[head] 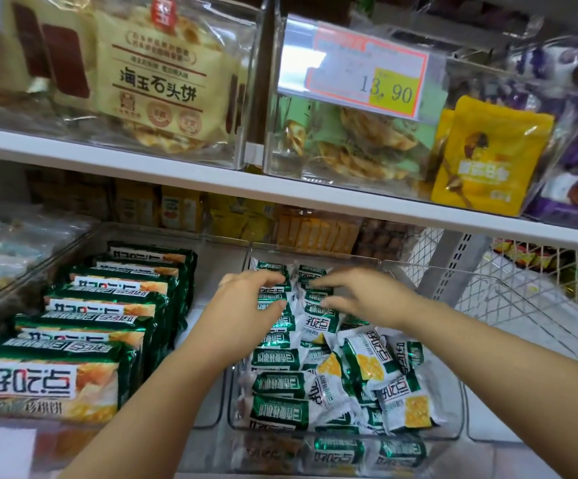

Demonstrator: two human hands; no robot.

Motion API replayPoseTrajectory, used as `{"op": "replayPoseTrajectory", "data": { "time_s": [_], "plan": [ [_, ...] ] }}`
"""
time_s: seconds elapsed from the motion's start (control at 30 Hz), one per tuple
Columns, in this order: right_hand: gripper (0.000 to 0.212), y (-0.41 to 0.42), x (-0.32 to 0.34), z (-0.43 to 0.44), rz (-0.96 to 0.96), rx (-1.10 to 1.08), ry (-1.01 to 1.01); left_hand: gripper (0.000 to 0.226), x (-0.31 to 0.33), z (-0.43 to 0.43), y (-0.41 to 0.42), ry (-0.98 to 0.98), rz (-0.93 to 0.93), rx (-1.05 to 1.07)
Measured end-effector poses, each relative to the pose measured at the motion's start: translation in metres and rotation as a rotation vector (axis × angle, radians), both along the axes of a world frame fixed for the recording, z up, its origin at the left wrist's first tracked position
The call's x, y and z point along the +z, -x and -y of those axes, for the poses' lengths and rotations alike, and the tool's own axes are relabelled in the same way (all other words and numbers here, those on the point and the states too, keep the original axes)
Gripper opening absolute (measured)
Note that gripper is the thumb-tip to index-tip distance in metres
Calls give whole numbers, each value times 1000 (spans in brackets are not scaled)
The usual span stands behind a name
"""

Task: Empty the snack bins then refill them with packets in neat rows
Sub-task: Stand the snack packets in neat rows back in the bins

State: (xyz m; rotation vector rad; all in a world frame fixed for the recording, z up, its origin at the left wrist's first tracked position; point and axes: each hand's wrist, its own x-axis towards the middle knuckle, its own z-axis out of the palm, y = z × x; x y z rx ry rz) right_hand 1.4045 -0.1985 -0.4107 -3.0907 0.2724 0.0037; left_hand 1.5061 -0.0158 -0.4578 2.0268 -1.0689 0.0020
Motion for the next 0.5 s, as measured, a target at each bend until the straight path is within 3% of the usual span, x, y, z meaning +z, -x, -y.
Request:
{"op": "replayPoseTrajectory", "data": {
  "time_s": [0.1,0.27,0.37,0.5],
  "plan": [
    [45,27,10,4,69,-107,-47,39,1,-1,-1,-3,-11,-4],
    [77,57,2,-1,-296,-207,-16,40,1,-1,1,-26,-1,6],
    [78,60,2,-7,-195,-197,-76,40,7,-1,5,-86,63,23],
    [64,67,12,-11,88,-185,-270,37,22,0,18,-64,146,-64]
  ]
}}
